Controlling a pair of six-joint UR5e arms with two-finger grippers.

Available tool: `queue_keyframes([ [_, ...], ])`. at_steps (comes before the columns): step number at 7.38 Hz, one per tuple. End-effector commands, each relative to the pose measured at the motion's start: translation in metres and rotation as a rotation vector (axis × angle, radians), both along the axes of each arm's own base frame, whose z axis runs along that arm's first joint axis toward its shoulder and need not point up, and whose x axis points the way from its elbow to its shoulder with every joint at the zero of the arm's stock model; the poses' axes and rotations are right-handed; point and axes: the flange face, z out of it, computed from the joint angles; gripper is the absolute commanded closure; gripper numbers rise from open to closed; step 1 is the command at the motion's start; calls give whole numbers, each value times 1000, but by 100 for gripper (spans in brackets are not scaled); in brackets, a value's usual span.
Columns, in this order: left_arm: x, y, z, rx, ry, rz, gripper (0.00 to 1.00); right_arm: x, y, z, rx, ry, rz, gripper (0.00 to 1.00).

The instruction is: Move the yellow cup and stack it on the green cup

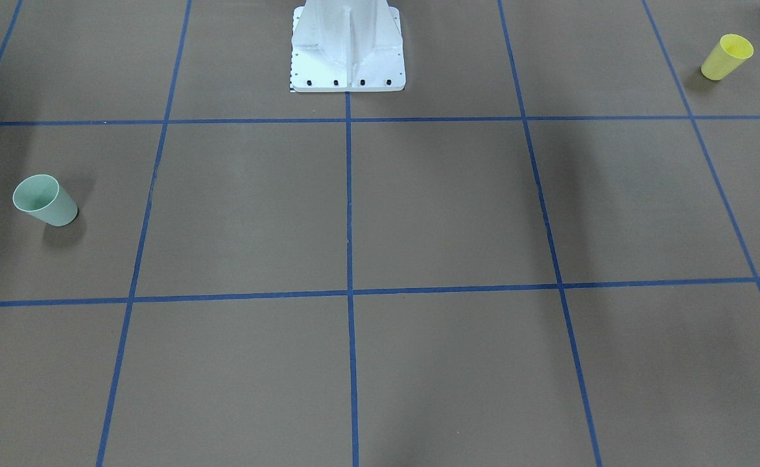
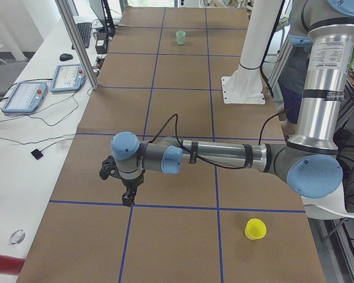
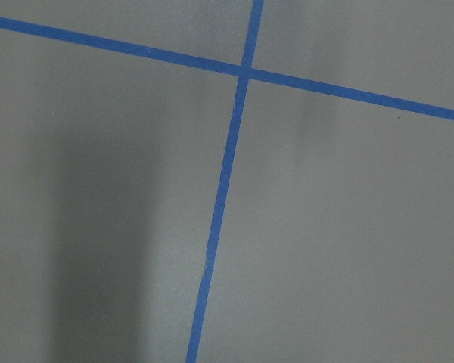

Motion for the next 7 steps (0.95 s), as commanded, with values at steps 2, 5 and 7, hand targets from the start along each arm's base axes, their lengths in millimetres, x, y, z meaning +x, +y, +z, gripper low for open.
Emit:
queue_keyframes([
  [2,0,3,-6,8,2,-4,0,0,-1,-1,3,-2,0,0],
  [5,-1,1,-18,77,-5,0,0,0,0,-1,3,-4,0,0],
  [7,-2,36,11,249,1,-2,0,0,1,0,2,-4,-1,0],
])
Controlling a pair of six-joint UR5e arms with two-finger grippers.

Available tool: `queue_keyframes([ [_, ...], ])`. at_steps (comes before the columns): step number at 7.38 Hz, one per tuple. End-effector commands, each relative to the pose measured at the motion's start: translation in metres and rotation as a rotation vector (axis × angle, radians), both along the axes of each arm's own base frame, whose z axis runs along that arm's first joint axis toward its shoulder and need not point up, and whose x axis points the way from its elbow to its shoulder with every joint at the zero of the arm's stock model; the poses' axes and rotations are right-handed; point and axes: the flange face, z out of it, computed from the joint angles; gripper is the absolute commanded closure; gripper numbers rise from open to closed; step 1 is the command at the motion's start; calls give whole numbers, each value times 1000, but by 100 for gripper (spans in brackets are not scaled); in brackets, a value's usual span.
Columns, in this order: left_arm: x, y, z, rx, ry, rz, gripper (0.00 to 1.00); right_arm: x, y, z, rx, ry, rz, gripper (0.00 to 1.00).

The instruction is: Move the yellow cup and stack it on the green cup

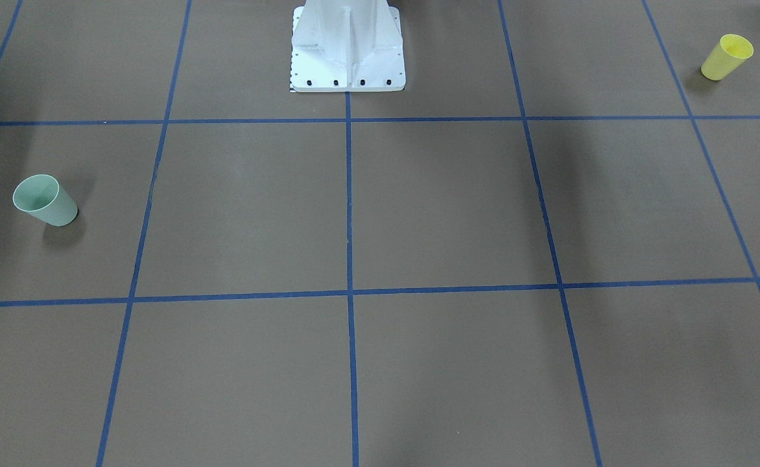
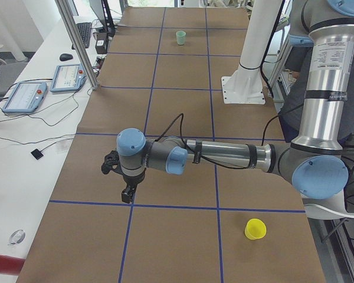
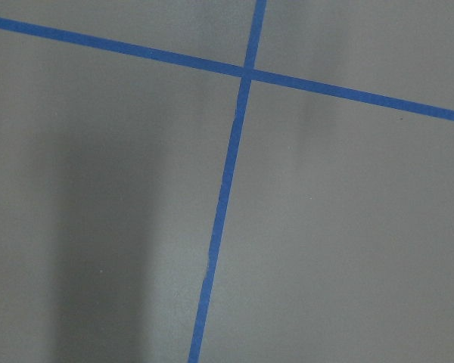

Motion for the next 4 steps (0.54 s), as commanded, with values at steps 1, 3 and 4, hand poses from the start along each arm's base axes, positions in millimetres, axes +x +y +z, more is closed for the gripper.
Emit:
queue_keyframes([
  [1,-1,11,15,239,-4,-10,0,0,3,6,-11,1,-1,0],
  [3,4,-28,2,158,44,-106,0,1,9,11,-21,5,-3,0],
  [4,5,-33,-1,78,92,-176,0,1,9,12,-23,5,-3,0],
])
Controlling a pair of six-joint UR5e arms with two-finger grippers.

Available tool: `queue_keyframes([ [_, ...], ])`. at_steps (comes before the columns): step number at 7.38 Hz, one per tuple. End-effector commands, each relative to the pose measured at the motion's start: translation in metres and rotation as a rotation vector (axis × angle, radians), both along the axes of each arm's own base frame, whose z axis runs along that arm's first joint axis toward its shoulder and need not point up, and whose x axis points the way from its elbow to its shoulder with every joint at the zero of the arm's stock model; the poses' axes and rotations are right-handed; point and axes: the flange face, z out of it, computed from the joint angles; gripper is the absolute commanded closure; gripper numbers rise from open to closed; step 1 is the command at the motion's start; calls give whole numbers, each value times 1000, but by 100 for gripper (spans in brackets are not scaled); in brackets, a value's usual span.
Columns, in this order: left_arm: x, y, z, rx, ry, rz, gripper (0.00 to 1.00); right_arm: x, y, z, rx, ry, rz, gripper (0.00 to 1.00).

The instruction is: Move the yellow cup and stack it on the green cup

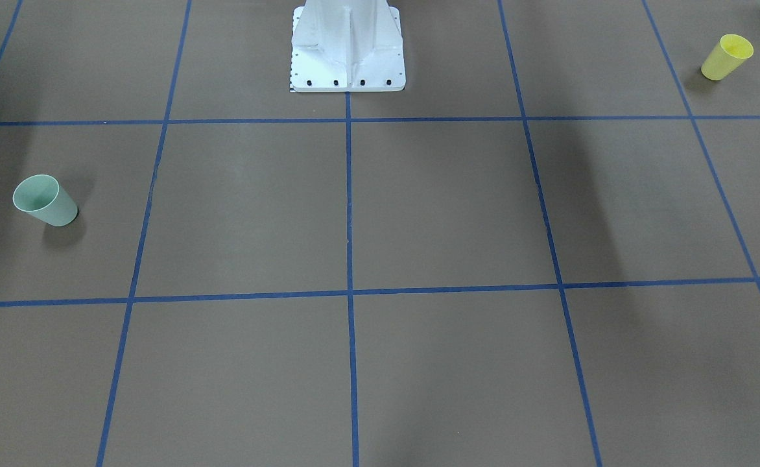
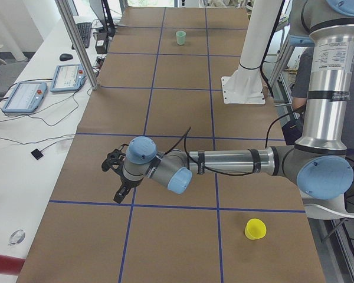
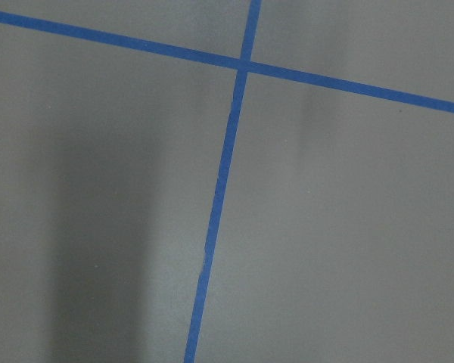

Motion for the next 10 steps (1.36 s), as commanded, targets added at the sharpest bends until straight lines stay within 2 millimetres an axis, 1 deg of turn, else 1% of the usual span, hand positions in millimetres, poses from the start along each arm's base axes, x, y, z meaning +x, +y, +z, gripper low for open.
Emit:
queue_keyframes([
  [1,4,-18,-11,-126,93,-125,0,0,0,-1,2,1,1,0],
  [2,5,-25,-21,-100,95,-120,0,0,0,-5,9,-2,2,0],
  [3,9,-26,-36,-14,106,-112,0,0,-5,-8,16,-3,3,0],
  [4,18,-30,-47,68,105,-94,0,0,-5,-9,21,-4,1,0],
  [5,27,-43,-70,119,110,-76,0,-1,-5,-10,24,-8,-3,0],
  [6,26,-50,-83,178,90,-99,0,-1,-5,-9,23,-11,-4,0],
  [7,24,-58,-104,230,25,-165,0,-1,-4,-6,17,-9,-4,0],
  [8,23,-61,-97,228,-44,-224,0,-1,-5,-7,19,-6,-5,0],
  [9,17,-60,-85,200,-101,-273,0,-1,-1,0,3,-7,-4,0],
  [10,8,-56,-69,159,-158,-368,0,-1,1,0,1,-10,-2,0],
])
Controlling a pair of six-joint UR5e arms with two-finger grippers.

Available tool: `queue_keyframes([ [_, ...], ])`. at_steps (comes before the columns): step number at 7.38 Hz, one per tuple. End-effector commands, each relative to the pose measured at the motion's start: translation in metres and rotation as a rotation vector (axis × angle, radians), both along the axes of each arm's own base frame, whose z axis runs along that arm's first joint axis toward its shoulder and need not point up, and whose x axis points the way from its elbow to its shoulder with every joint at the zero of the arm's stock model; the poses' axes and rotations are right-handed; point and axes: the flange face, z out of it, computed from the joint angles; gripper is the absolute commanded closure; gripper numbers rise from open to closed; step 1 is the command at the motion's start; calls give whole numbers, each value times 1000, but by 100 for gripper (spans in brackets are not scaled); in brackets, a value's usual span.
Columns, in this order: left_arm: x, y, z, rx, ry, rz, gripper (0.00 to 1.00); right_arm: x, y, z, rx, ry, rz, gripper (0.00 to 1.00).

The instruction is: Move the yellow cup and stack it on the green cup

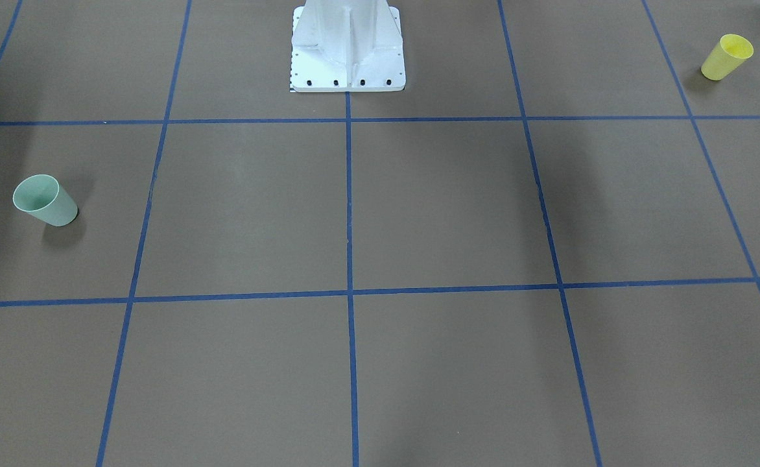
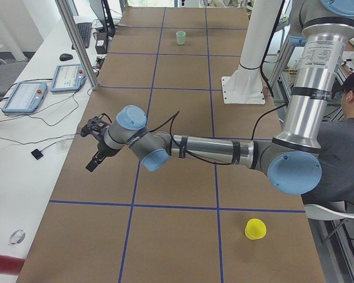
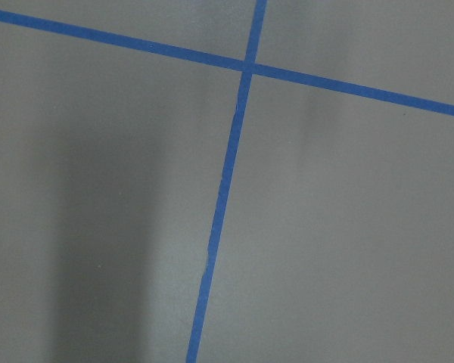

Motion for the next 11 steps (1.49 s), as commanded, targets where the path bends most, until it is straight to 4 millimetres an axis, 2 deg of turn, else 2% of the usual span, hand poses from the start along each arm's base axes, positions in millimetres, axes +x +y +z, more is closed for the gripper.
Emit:
queue_keyframes([
  [1,-8,1,20,-79,-73,-178,0,0,3,5,-12,-1,0,0],
  [2,3,6,34,-109,-108,-243,0,0,4,7,-15,-2,0,0],
  [5,31,5,56,-199,-233,-518,0,0,12,13,-31,-3,-1,0],
  [6,31,16,76,-242,-286,-606,0,0,18,18,-42,-3,-1,0],
  [7,21,36,101,-278,-327,-675,0,0,21,20,-47,-2,-2,0],
  [10,-12,130,191,-417,-378,-839,0,2,21,22,-50,12,-1,0],
  [11,-18,146,204,-437,-374,-890,0,1,21,22,-50,10,0,0],
])
